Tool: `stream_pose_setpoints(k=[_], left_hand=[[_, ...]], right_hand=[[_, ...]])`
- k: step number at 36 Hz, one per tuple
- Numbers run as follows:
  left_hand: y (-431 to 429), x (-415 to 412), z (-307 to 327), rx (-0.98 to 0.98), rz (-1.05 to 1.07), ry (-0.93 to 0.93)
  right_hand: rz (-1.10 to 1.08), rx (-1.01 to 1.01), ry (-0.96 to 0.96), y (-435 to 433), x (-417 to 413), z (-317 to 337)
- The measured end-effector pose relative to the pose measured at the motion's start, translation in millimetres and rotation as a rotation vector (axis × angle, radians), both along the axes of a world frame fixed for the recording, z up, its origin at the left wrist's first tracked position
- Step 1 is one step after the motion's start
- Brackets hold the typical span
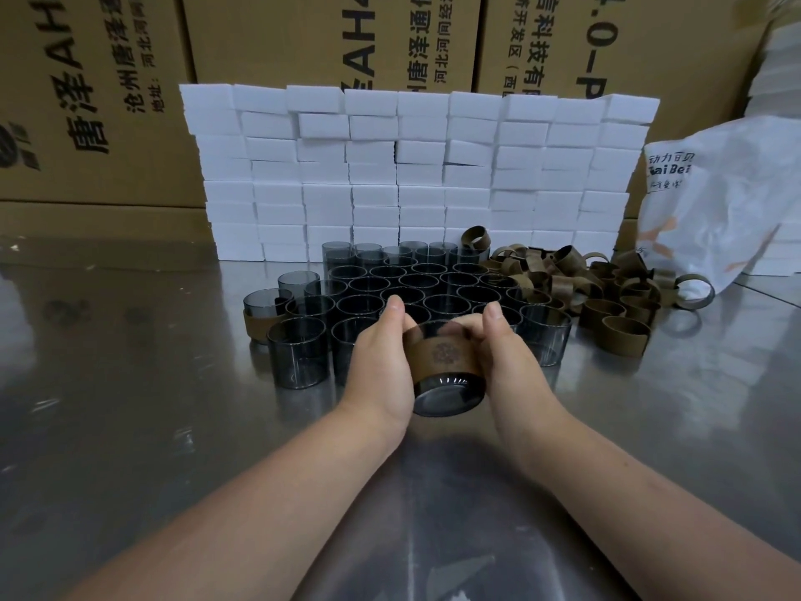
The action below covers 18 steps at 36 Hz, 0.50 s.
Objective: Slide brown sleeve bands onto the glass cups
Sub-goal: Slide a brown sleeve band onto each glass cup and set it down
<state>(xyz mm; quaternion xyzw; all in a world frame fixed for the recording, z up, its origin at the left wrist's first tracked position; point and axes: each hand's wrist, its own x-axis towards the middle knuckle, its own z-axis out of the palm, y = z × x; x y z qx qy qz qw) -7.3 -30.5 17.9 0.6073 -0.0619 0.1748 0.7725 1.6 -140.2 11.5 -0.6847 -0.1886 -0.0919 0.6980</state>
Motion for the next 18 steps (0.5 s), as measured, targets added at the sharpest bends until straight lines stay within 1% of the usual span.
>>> stream_pose_setpoints(k=[1, 3, 7, 10, 12, 14, 18], left_hand=[[0, 0, 0, 0.023, 0.020, -0.023], [2, 0, -1, 0.111, 0.077, -0.092], [3, 1, -5, 0.287, 0.141, -0.157], [2, 1, -10, 0.399, 0.182, -0.183], [2, 2, -13, 0.501, 0.204, -0.235], [2, 2, -13, 0.602, 0.183, -0.289], [1, 1, -12, 0.716, 0.125, -0.362]], right_hand=[[0.029, 0.040, 0.026, 0, 1, 0], [0.034, 0.078, 0.013, 1, 0, 1], [-0.053, 0.076, -0.065, -3, -1, 2], [-0.072, -0.054, -0.114, -3, -3, 3], [-0.099, -0.204, -0.136, -2, -5, 2], [-0.172, -0.337, -0.136, -3, -3, 0], [-0.303, -0.422, -0.118, -7, 3, -1]])
